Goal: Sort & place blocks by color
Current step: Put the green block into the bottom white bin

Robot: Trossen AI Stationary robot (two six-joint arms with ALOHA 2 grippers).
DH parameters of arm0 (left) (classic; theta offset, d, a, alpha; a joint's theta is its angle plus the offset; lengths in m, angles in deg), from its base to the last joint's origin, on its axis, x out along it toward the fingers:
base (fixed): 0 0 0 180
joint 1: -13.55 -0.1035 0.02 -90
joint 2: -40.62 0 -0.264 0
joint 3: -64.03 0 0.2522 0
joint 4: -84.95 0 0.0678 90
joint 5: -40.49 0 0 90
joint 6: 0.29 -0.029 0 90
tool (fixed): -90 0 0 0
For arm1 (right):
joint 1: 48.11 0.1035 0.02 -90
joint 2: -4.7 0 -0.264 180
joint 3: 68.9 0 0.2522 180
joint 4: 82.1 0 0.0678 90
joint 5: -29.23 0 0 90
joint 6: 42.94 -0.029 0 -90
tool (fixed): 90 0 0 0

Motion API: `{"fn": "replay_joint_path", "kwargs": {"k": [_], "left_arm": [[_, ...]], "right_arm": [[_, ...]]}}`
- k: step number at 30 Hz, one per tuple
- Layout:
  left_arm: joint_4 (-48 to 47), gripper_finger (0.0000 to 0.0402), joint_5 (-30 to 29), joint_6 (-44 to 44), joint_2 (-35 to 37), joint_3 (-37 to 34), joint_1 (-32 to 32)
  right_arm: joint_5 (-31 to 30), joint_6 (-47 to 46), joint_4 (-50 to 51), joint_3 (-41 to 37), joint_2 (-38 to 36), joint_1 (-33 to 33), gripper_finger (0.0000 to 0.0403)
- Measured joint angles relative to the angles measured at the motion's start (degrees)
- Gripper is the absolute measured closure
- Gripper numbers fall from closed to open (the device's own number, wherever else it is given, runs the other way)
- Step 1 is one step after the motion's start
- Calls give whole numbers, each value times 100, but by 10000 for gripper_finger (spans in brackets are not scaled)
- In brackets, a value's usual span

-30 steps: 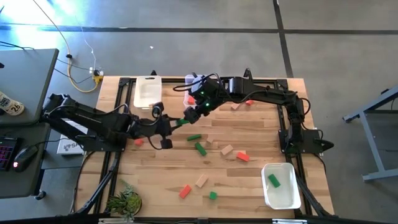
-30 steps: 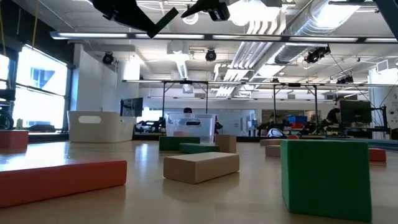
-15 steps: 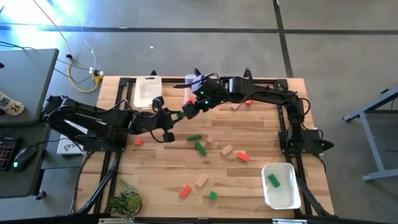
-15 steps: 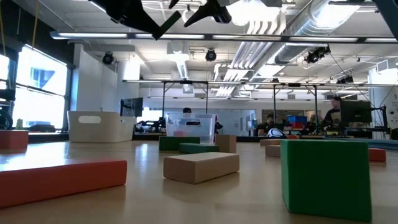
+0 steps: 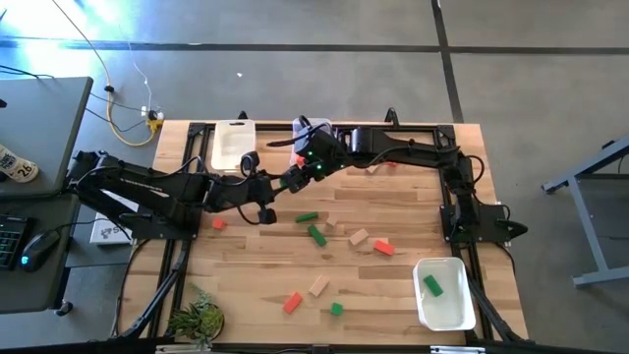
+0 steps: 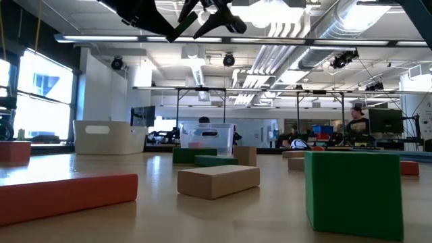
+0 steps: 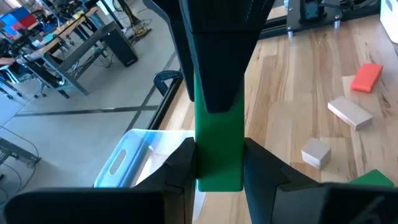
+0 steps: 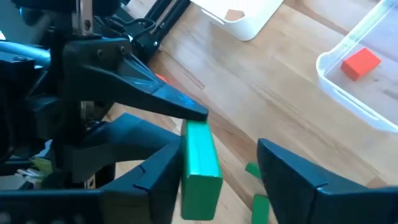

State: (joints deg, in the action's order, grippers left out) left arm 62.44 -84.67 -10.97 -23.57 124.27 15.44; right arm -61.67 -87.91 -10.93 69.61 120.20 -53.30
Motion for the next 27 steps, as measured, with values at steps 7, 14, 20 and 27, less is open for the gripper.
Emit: {"fn": "replay_joint_path", "kwargs": {"k": [7,14,20,27], "left_arm": [[6,327,19,431,-33,0,0],[9,308,-43,446,-33,-2,0],[2,272,-29,702,-31,-2,5],[4,239,-23,1114,-22,-2,-2]], "right_arm": [[28,29,-87,0,0,73,329],[201,313,-140,0,-9,94,366],[246,482,210,2,-9,101,367],[132,514,1829,0,-37,195,367]]}}
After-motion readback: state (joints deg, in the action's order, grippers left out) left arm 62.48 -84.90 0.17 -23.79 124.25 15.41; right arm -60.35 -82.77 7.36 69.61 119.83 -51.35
